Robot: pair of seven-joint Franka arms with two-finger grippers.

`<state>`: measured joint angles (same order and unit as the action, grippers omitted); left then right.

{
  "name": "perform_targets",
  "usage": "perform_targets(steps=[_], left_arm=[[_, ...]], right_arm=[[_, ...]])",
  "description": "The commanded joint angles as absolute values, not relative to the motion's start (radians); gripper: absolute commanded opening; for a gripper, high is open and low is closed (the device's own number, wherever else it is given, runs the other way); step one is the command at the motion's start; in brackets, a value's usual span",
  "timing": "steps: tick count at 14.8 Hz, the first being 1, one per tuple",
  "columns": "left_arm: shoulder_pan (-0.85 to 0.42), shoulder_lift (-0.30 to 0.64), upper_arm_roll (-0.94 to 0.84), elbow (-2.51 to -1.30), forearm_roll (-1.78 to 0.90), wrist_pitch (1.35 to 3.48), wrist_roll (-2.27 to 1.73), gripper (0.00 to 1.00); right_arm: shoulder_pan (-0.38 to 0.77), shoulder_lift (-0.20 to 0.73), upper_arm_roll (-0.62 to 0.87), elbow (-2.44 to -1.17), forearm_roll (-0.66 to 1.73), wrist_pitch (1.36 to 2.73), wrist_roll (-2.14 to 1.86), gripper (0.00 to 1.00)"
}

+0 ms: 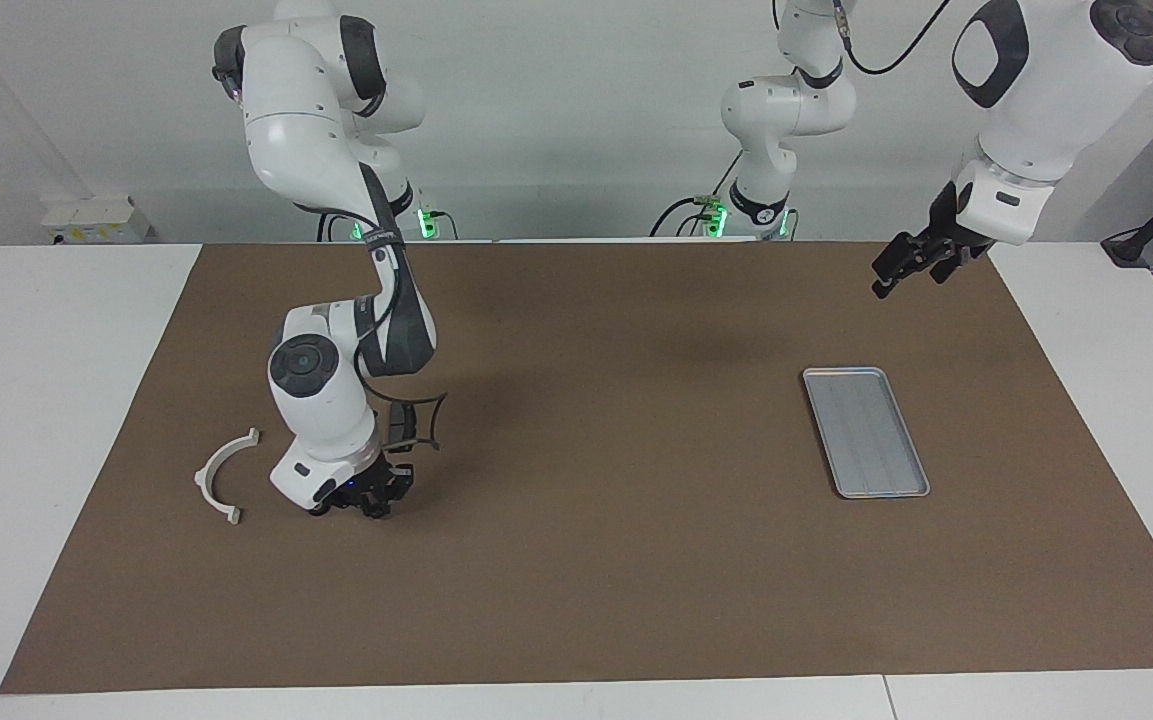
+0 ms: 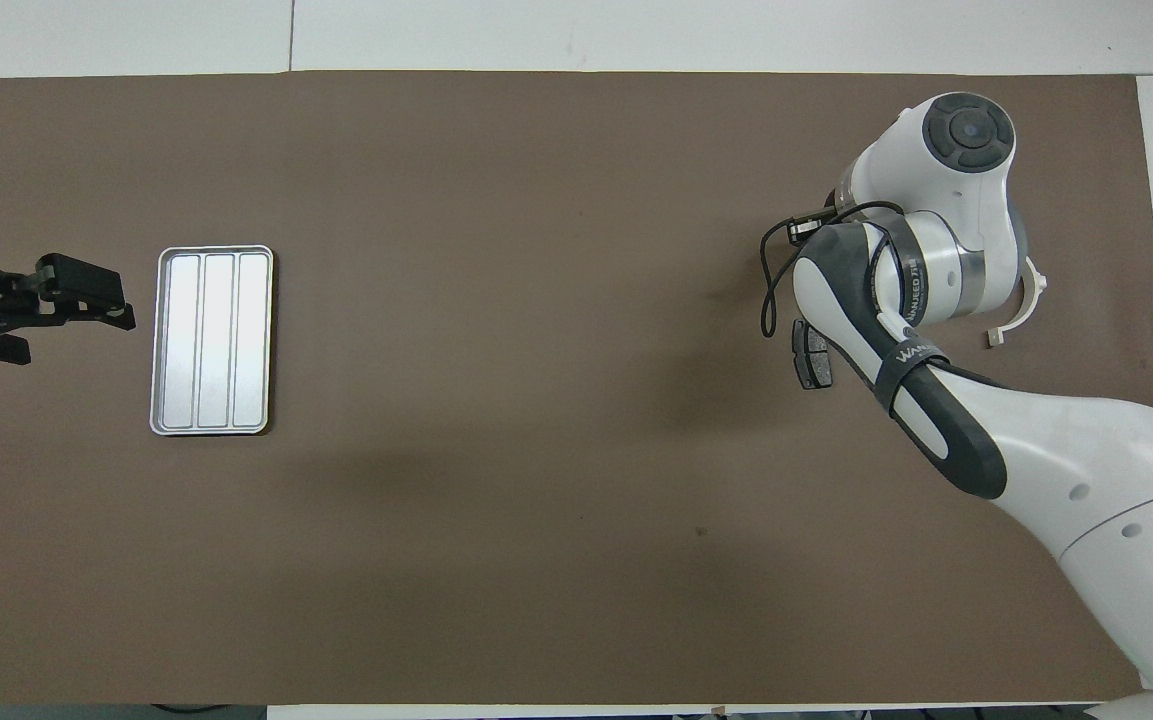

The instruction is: Place bearing gear from tray to pile

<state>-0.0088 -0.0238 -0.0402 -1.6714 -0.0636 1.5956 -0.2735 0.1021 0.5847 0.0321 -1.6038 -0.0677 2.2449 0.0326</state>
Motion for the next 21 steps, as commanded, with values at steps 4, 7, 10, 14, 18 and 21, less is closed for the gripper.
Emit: perform_targets(steps=[4,7,10,14,18,21], left_arm=[[-0.009,-0.038,-0.040,-1.678,-0.063,1.582,-0.267,1.00],[-0.009,-0.038,-0.040,-1.678,-0.063,1.582,-0.267,1.00],[-0.009,-0.037,-0.040,-1.678,-0.063,1.582,-0.267,1.00],[-0.009,-0.037,-0.040,-1.678,-0.063,1.582,-0.267,1.00],[-0.009,-0.038,-0.040,-1.678,-0.063,1.582,-0.267,1.00],[-0.009,-0.038,-0.040,-1.678,-0.063,1.582,-0.267,1.00]], right_arm=[[0.091,0.566,0.048,-1.629,-0.071,2.257,0.023,1.00],[0.090,0.558,0.046,-1.628,-0.071,2.247,0.023,1.00],[0.086,0.548,0.045,-1.626,-0.071,2.246,0.021,1.00],[0.055,0.534,0.044,-1.626,-0.075,2.243,0.011,1.00],[0.043,0.506,0.044,-1.626,-0.075,2.229,0.011,1.00],[0.028,0.444,0.044,-1.628,-0.071,2.163,0.011,1.00]])
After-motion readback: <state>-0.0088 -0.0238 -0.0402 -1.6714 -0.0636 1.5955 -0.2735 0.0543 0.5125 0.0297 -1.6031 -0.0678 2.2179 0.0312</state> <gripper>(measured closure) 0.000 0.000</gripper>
